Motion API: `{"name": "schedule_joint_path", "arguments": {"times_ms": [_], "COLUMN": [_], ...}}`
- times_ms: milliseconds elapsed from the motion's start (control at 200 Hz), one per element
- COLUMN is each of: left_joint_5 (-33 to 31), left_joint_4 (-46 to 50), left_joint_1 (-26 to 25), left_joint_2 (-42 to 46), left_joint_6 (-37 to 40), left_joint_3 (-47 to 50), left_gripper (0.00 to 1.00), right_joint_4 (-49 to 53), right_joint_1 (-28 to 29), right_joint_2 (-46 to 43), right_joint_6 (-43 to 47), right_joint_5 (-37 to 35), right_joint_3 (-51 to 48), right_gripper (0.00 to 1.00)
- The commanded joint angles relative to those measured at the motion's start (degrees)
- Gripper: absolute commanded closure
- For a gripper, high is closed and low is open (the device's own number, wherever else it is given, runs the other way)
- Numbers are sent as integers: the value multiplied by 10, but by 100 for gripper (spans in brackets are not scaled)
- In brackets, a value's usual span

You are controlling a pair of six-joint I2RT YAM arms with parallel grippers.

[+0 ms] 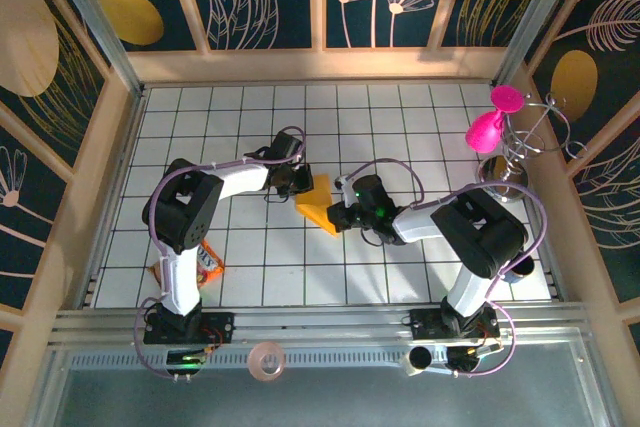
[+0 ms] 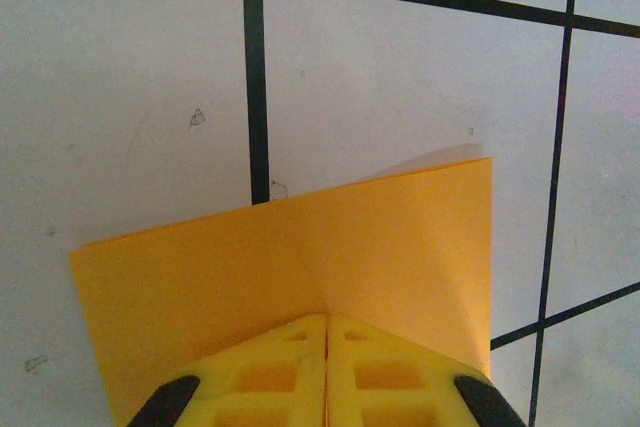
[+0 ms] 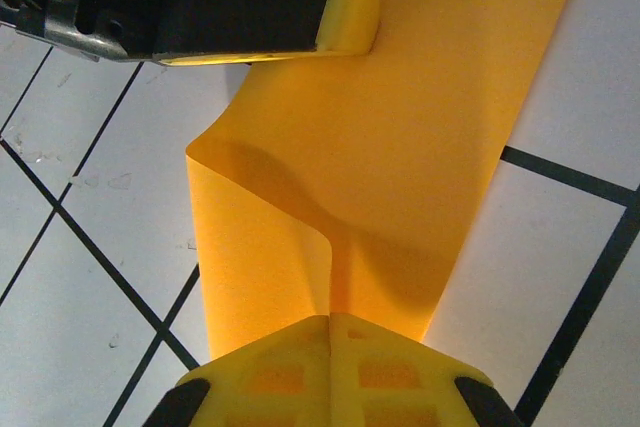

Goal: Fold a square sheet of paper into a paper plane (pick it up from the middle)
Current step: Third fold the triangle at the center of the table.

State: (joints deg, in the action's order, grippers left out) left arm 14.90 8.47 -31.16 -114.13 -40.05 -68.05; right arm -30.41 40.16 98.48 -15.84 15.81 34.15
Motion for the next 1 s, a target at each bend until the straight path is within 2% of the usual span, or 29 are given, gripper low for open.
{"name": "schedule_joint_path", "arguments": {"times_ms": [0, 435, 701, 831, 996], "left_joint_5": [-18, -5, -40, -71, -28], "left_joint_4": [47, 44, 16, -7, -87], "left_joint_1": [-4, -4, -4, -4, -7], "left_joint_2": [-32, -26, 66, 115, 182], "left_joint_6": [11, 13, -22, -63, -140], "left_joint_3": [8, 0, -24, 18, 117], "left_gripper": [93, 92, 75, 72, 71], "right_joint_4": [10, 28, 43, 49, 67], "right_joint_1": [-4, -5, -4, -3, 2], "right_joint_2": [12, 30, 30, 26, 24], "right_joint_6": [-6, -5, -9, -24, -52], "right_joint_5": [-18, -18, -4, 11, 28], "right_joint_3": [15, 20, 17, 23, 43], "right_gripper": [100, 100, 100, 100, 100]}}
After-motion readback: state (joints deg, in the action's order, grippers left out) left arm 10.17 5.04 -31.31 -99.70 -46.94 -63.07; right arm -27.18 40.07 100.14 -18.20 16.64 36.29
